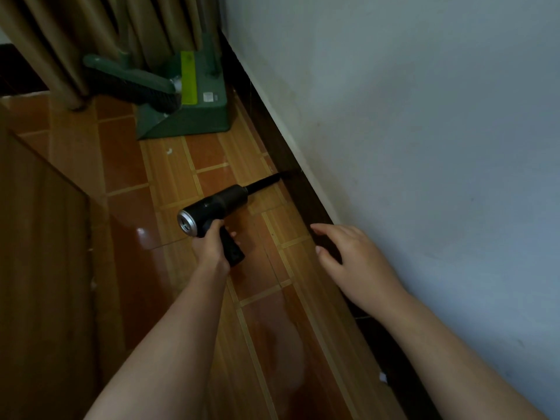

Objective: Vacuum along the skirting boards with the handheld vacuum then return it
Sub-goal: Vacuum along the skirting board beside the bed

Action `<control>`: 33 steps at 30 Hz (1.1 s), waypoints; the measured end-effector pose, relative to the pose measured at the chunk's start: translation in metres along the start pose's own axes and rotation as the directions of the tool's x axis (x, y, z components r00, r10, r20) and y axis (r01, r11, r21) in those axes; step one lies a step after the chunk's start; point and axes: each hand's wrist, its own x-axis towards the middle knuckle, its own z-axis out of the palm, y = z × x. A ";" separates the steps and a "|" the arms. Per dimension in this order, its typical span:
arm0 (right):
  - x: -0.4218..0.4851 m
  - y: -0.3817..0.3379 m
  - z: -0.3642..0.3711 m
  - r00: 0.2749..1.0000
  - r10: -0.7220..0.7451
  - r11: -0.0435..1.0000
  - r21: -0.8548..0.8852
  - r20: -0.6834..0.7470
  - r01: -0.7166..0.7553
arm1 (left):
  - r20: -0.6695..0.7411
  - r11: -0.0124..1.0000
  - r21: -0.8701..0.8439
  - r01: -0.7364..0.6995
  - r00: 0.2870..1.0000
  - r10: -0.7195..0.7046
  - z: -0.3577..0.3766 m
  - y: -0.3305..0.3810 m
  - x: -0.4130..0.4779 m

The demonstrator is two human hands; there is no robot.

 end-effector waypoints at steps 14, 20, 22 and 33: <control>0.024 0.010 0.013 0.999 0.040 0.999 -0.031 0.009 -0.040 | 0.024 0.999 0.005 -0.047 0.999 0.047 0.020 0.024 0.032; 0.039 0.008 0.019 0.999 0.031 0.997 -0.069 0.020 -0.029 | 0.020 0.996 0.022 -0.089 0.996 0.089 0.026 0.040 0.046; 0.041 0.007 0.022 0.999 0.031 0.996 -0.079 0.026 -0.029 | 0.012 0.993 0.028 -0.119 0.993 0.119 0.028 0.044 0.047; 0.036 0.002 0.019 0.999 0.011 0.998 -0.064 -0.031 -0.013 | 0.029 0.994 0.051 -0.100 0.995 0.099 0.021 0.043 0.044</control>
